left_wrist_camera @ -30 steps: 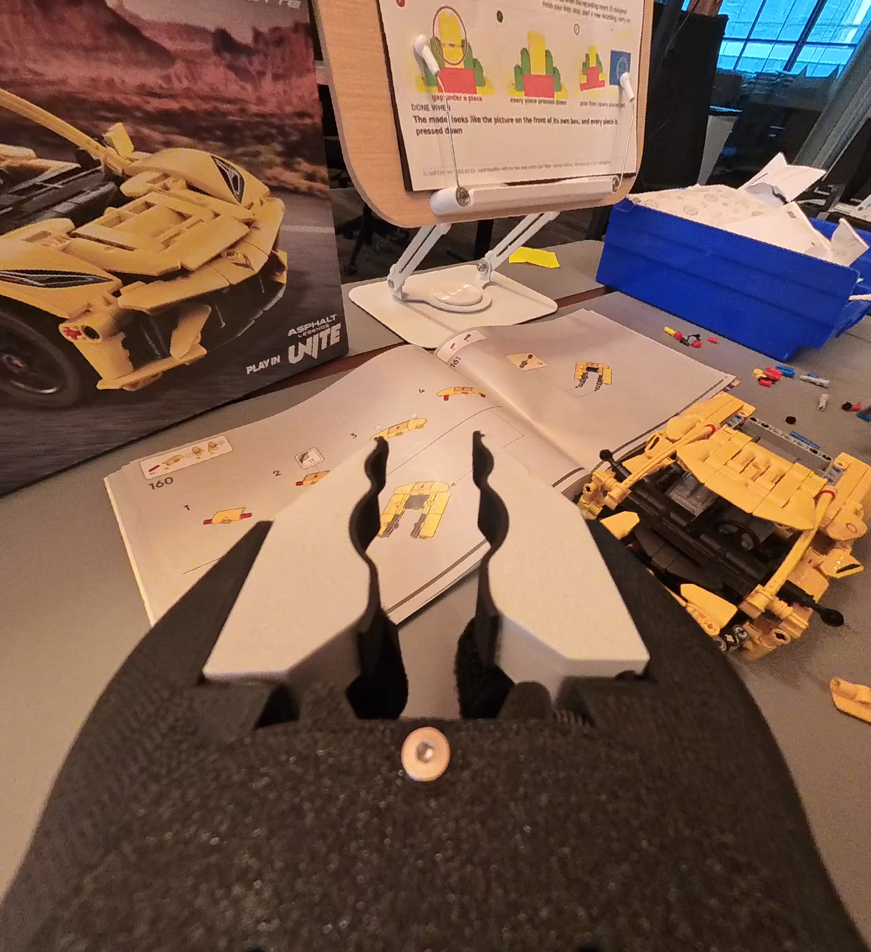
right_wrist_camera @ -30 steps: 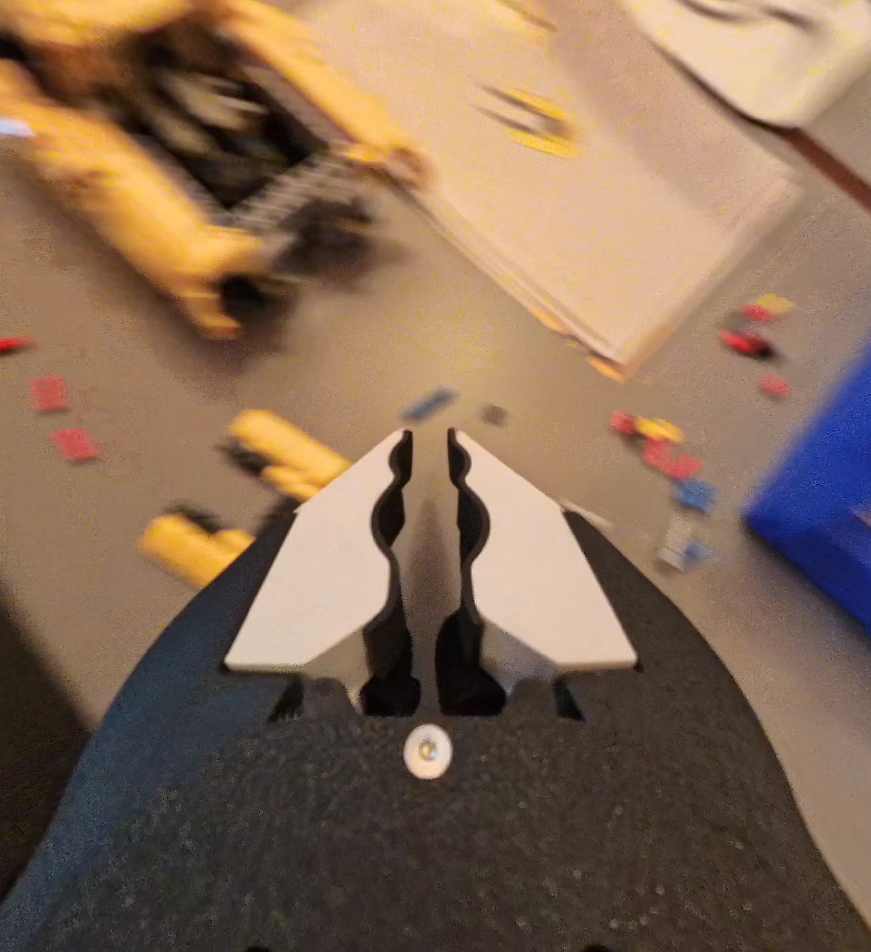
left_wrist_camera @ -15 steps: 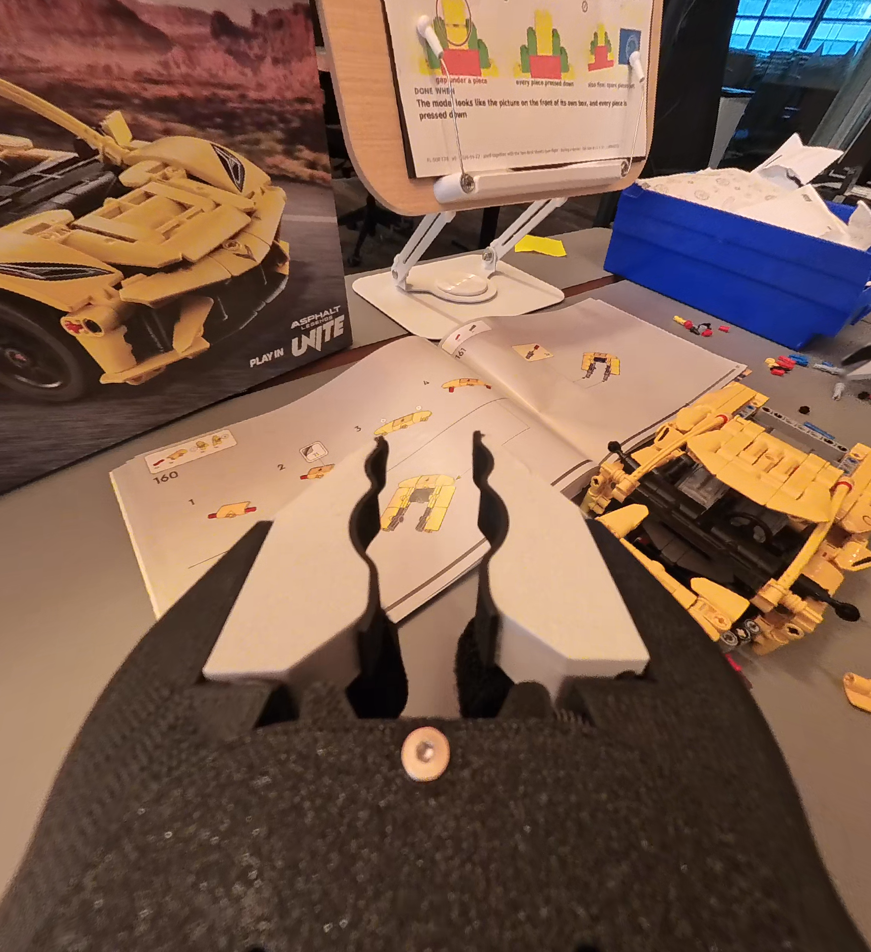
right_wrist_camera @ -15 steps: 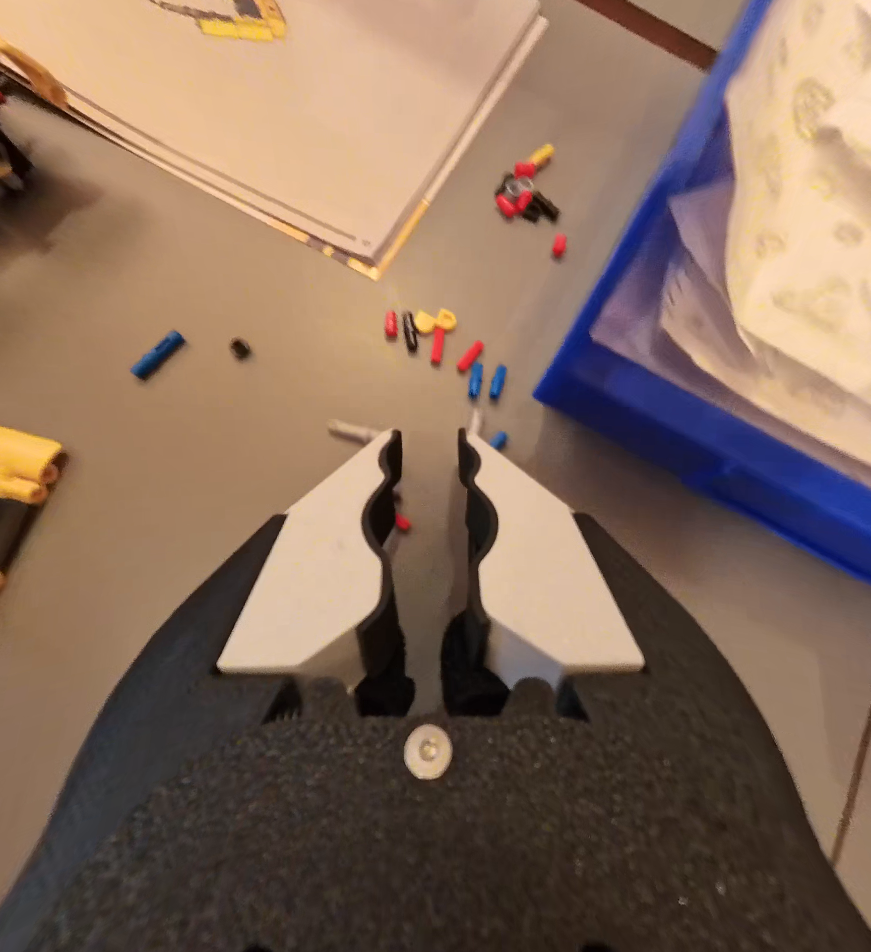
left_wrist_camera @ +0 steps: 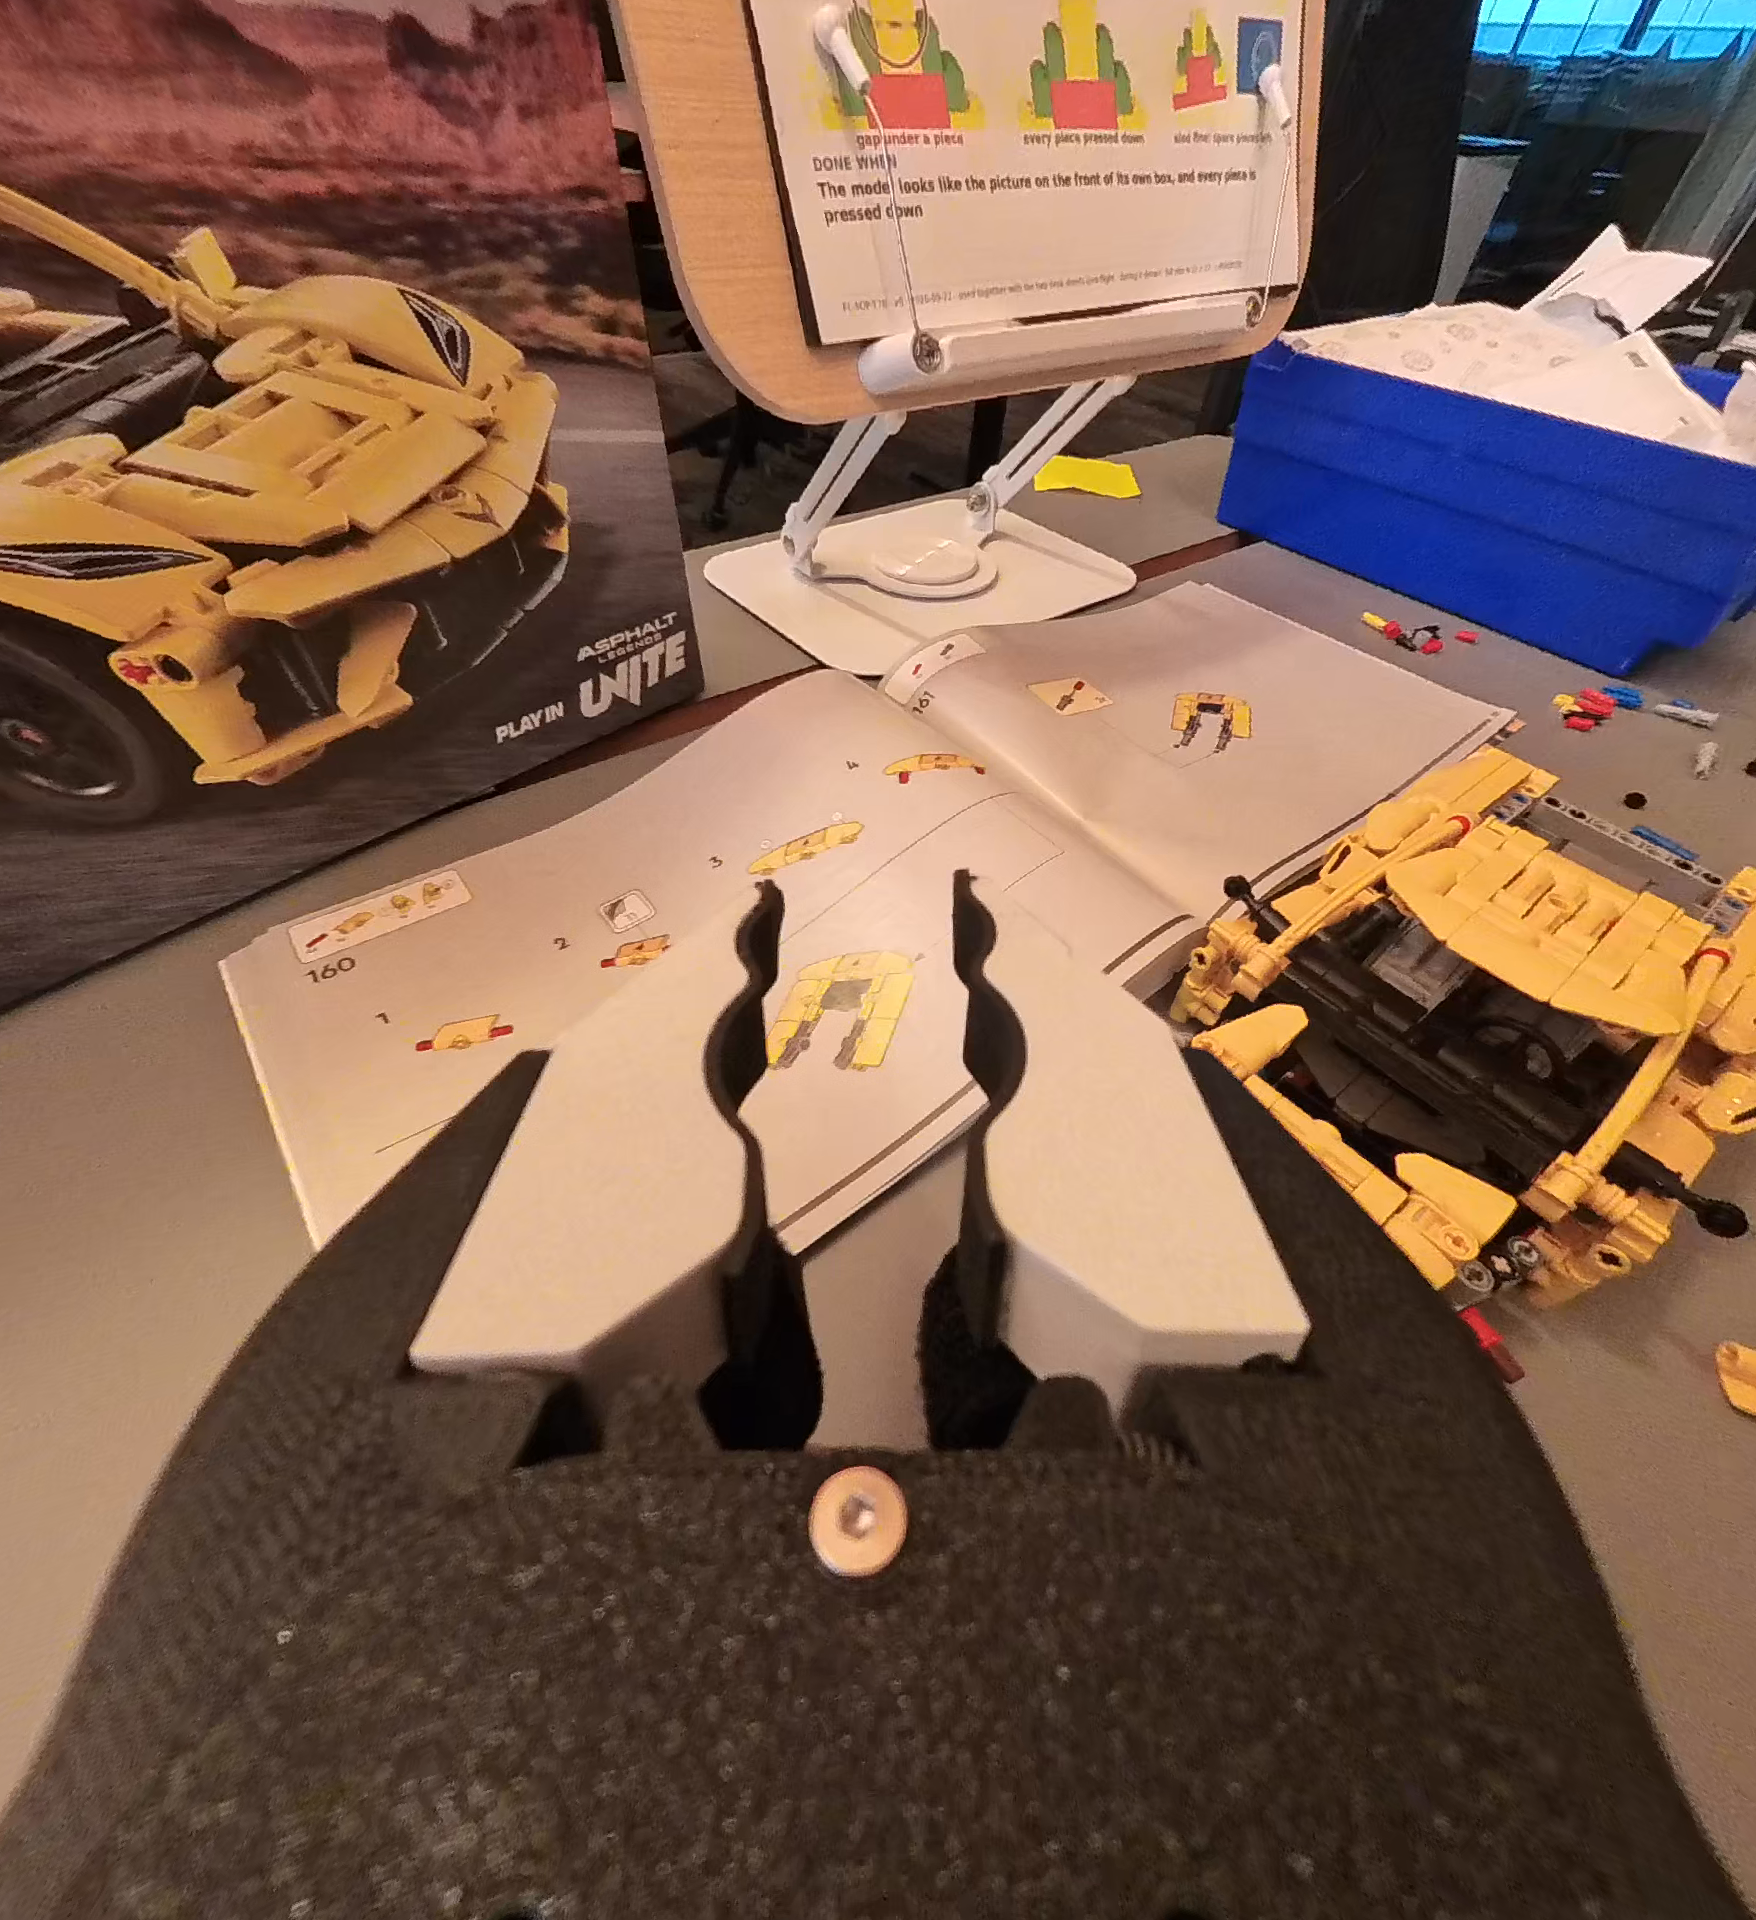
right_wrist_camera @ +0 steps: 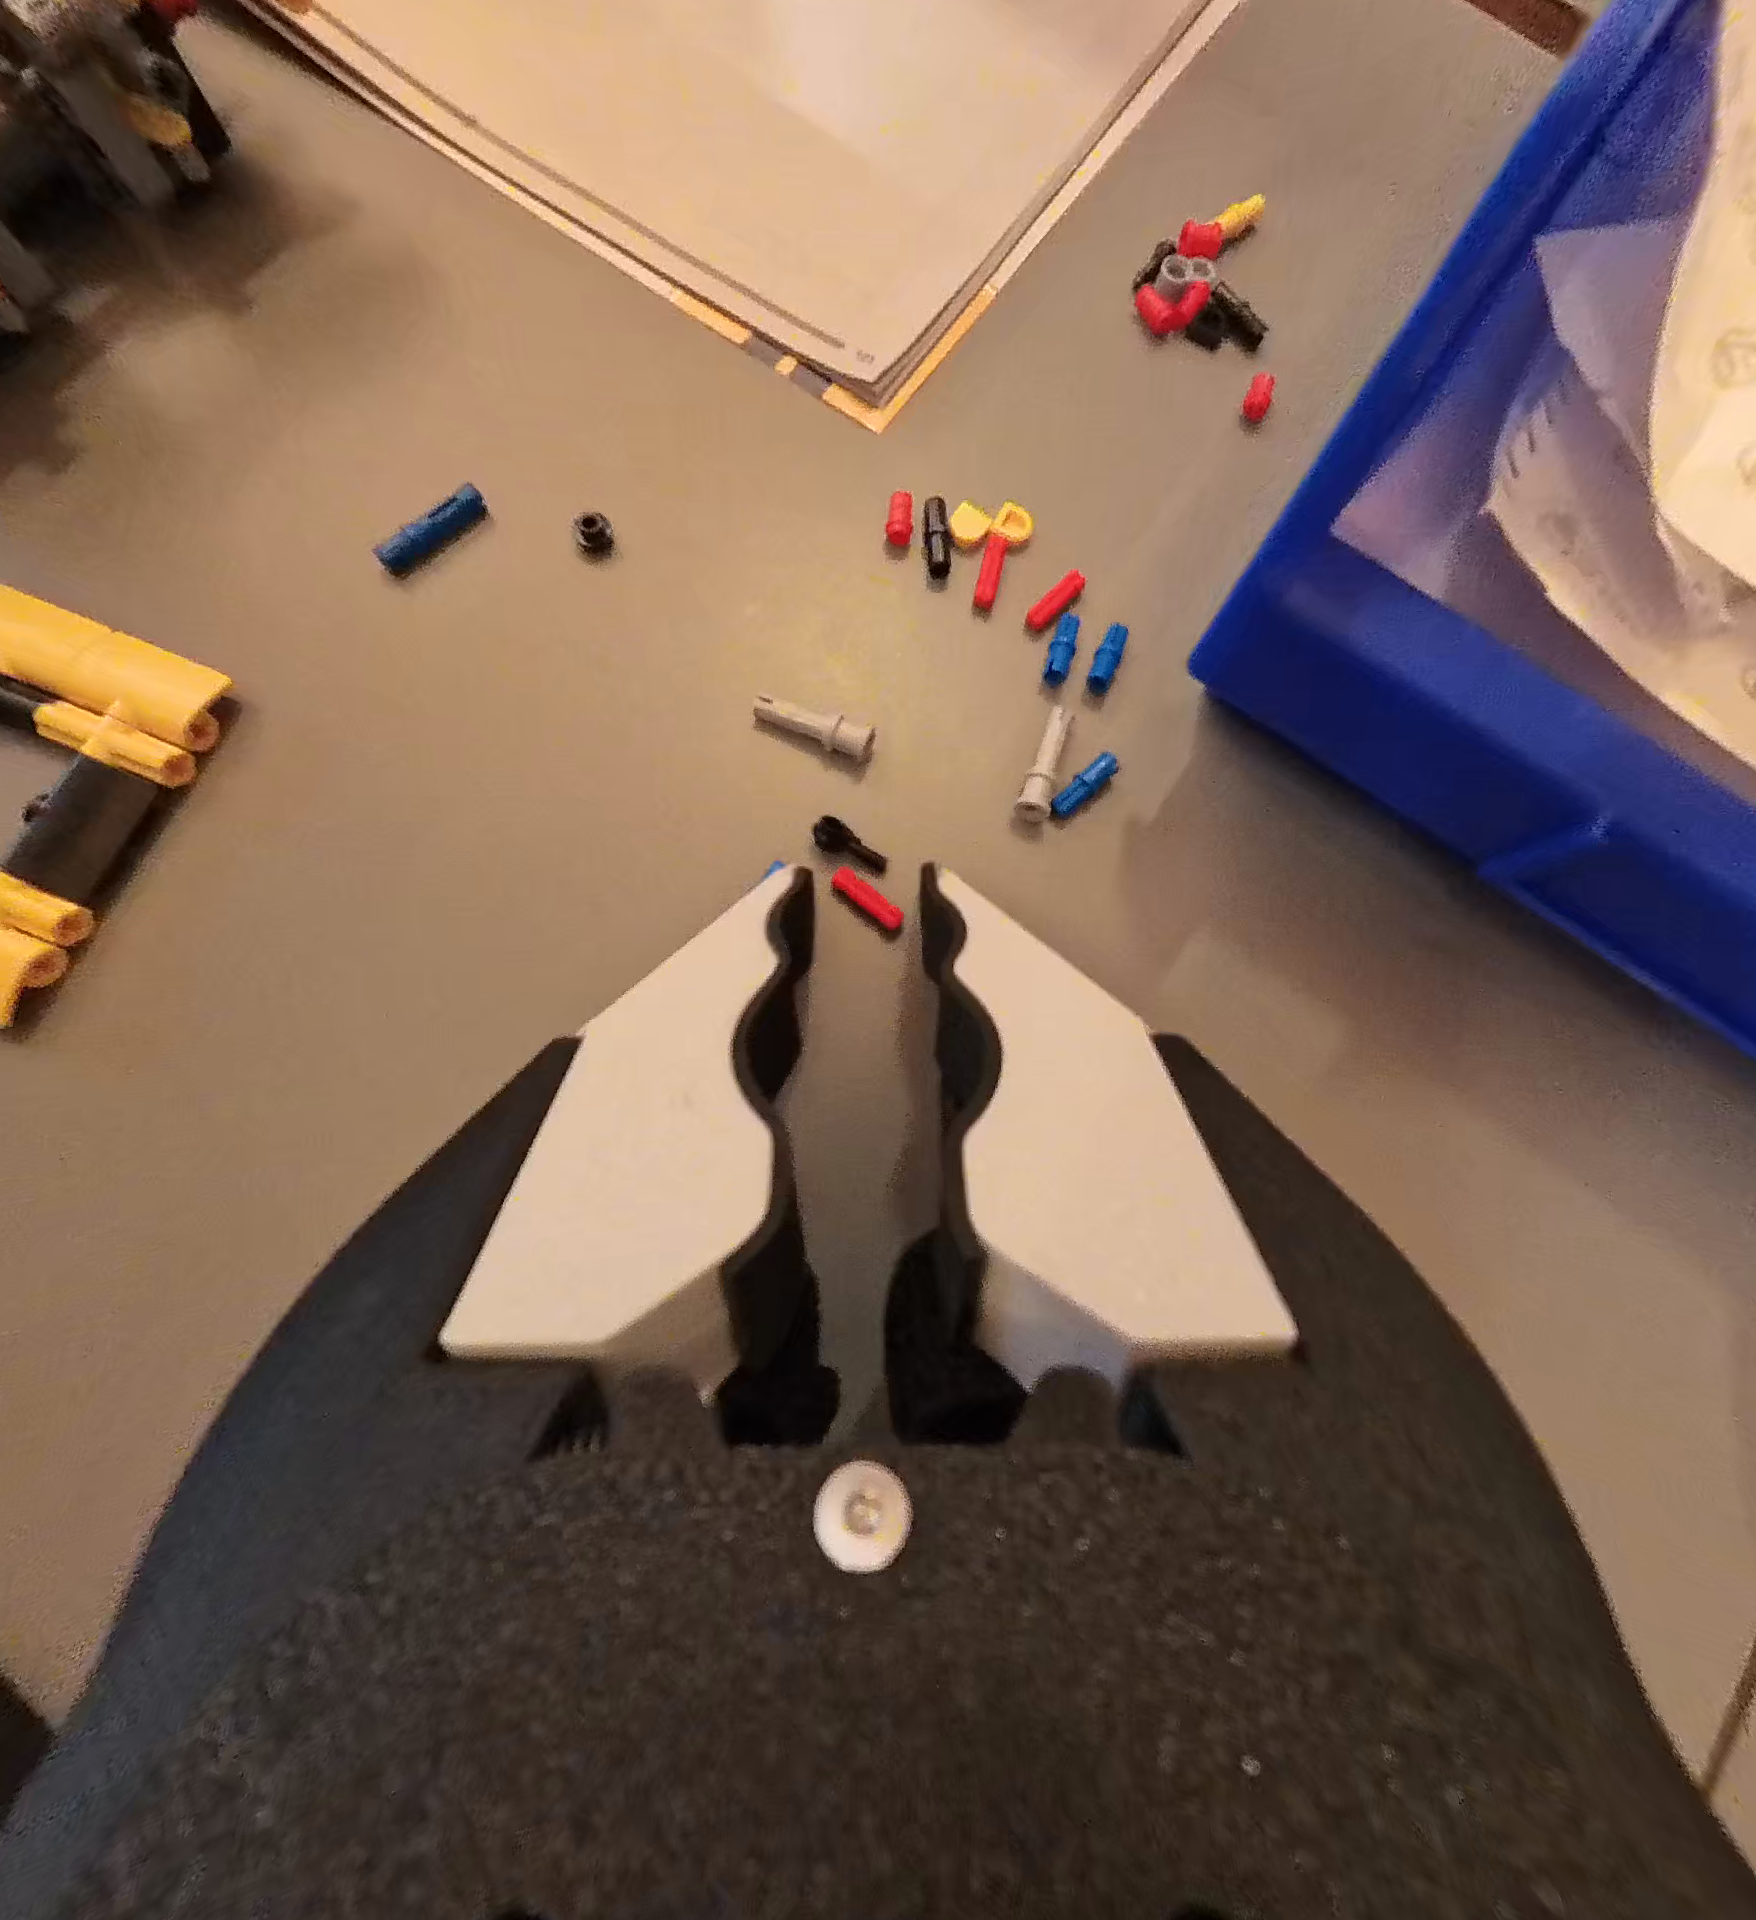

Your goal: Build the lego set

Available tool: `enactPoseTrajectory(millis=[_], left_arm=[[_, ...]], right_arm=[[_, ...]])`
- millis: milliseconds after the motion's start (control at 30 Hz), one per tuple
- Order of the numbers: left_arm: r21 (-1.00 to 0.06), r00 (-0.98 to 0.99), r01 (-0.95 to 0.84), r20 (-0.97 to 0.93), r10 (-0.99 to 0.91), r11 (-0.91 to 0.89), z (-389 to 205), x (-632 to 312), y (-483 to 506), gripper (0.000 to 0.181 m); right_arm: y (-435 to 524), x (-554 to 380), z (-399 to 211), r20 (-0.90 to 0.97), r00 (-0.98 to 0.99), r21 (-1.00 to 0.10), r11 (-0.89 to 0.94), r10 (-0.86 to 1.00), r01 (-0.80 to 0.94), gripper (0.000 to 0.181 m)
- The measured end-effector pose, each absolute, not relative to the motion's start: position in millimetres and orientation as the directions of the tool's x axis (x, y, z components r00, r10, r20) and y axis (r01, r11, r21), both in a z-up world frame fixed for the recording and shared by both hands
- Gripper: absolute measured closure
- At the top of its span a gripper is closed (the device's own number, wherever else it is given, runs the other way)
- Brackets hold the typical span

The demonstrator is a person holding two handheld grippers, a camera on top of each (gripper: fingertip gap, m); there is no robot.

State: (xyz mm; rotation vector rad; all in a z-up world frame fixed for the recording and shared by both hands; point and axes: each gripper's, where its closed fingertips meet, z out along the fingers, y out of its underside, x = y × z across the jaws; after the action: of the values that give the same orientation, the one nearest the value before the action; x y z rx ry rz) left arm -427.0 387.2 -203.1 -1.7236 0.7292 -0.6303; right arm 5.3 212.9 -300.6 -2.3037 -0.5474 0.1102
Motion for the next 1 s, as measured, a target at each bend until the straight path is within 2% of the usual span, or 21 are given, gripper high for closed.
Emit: enactPoseTrajectory(millis=[33,100,233,367,500,600,700,800,1000], left_arm=[[-0.967,0.669,-0.154,0.050,-0.742,-0.203,-202.7,-427.4,387.3,0.149],[-0.968,0.671,-0.148,0.053,-0.740,-0.204,-201.9,-428.4,387.7,0.149],[-0.969,0.673,-0.145,0.053,-0.738,-0.201,-200.5,-429.6,388.1,0.149],[-0.969,0.669,-0.142,0.055,-0.741,-0.200,-200.0,-428.4,387.6,0.149],[-0.967,0.670,-0.157,0.046,-0.741,-0.201,-202.6,-427.6,387.9,0.149],[-0.967,0.674,-0.157,0.045,-0.737,-0.202,-202.8,-428.8,388.5,0.149],[-0.965,0.679,-0.154,0.051,-0.732,-0.210,-203.1,-430.5,389.6,0.149],[-0.963,0.683,-0.158,0.053,-0.729,-0.218,-204.0,-431.9,390.0,0.149],[-0.962,0.694,-0.149,0.063,-0.718,-0.228,-203.0,-437.1,392.3,0.149]], right_arm=[[214.1,5.3,-301.8,0.103,0.898,-0.689,-0.620,0.428,0.374,0.163],[210.6,5.8,-302.7,0.117,0.888,-0.675,-0.620,0.446,0.400,0.177],[199.5,7.1,-295.8,0.079,0.890,-0.657,-0.648,0.449,0.385,0.178],[199.1,-9.7,-258.4,0.071,0.889,-0.721,-0.593,0.452,0.359,0.178],[197.5,-92.7,-232.3,-0.004,0.806,-0.776,-0.510,0.591,0.370,0.178],[187.4,-171.2,-238.9,-0.059,0.686,-0.780,-0.462,0.726,0.422,0.177],[183.8,-226.0,-253.6,-0.080,0.616,-0.791,-0.425,0.784,0.439,0.177],[181.8,-241.1,-284.0,-0.039,0.604,-0.713,-0.446,0.796,0.541,0.177],[181.2,-244.1,-300.5,-0.015,0.597,-0.668,-0.452,0.802,0.591,0.177]])
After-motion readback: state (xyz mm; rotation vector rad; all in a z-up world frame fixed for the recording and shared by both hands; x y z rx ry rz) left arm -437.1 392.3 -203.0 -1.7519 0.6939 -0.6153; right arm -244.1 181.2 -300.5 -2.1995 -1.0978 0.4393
